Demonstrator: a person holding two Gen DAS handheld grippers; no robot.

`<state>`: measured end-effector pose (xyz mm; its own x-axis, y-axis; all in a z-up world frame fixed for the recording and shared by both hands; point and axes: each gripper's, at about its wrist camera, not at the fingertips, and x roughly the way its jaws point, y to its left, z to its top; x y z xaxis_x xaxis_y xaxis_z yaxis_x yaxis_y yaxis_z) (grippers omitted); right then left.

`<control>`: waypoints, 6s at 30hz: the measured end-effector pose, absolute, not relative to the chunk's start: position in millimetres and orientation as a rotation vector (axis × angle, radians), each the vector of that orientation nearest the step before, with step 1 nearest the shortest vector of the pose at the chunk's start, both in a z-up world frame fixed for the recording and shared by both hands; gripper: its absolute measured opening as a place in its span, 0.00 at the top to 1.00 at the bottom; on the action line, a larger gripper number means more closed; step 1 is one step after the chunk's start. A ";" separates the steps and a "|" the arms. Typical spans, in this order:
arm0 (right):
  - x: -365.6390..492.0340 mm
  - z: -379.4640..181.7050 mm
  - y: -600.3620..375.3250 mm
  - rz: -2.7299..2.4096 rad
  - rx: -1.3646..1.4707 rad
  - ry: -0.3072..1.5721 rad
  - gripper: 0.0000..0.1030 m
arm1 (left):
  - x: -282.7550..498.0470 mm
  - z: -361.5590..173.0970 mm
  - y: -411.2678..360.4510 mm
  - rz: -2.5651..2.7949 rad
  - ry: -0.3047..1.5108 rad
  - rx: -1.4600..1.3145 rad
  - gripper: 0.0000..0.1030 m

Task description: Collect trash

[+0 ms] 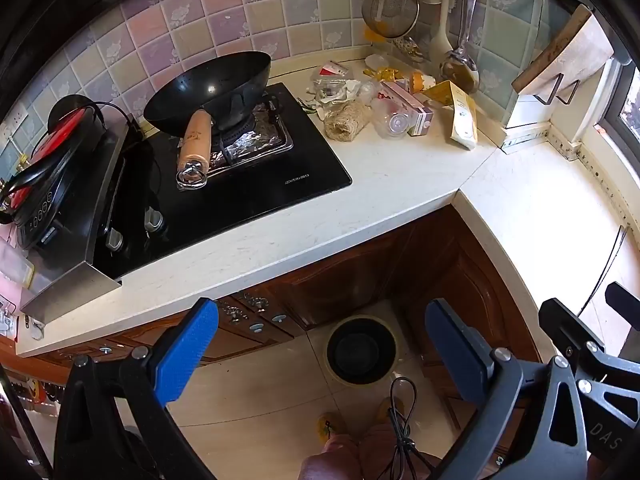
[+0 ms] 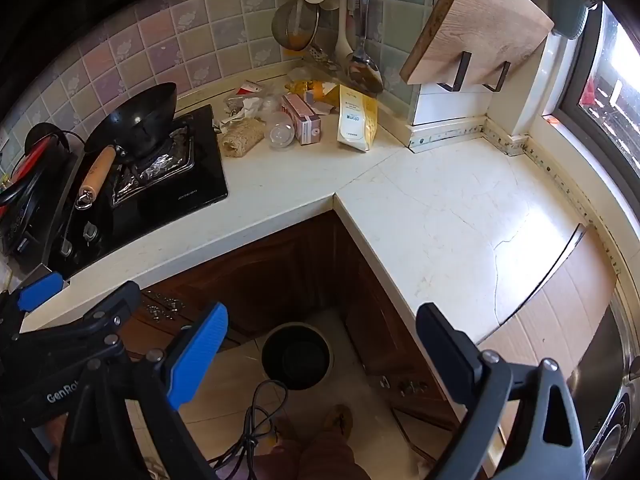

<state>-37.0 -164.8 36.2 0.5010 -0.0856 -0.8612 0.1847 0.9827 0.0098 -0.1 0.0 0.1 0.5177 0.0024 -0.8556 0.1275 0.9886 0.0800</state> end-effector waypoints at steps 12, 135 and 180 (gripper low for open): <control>-39.7 42.5 -165.2 -0.158 0.100 1.014 0.07 | -2.2 5.0 1.7 -0.072 1.009 0.133 0.01; 243.7 -11.5 -265.7 -0.144 0.028 0.978 0.21 | 270.8 -32.5 -85.2 -0.149 1.062 -0.026 0.01; 268.6 -49.2 -275.6 -0.341 0.021 0.899 0.89 | 310.4 -75.6 -77.6 -0.239 1.206 -0.235 0.54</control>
<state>268.6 -275.6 -49.2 0.5725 -0.2822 -0.7698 0.2995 0.9460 -0.1240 310.4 -77.6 -75.6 0.3378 -0.3051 -0.8904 0.0570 0.9509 -0.3042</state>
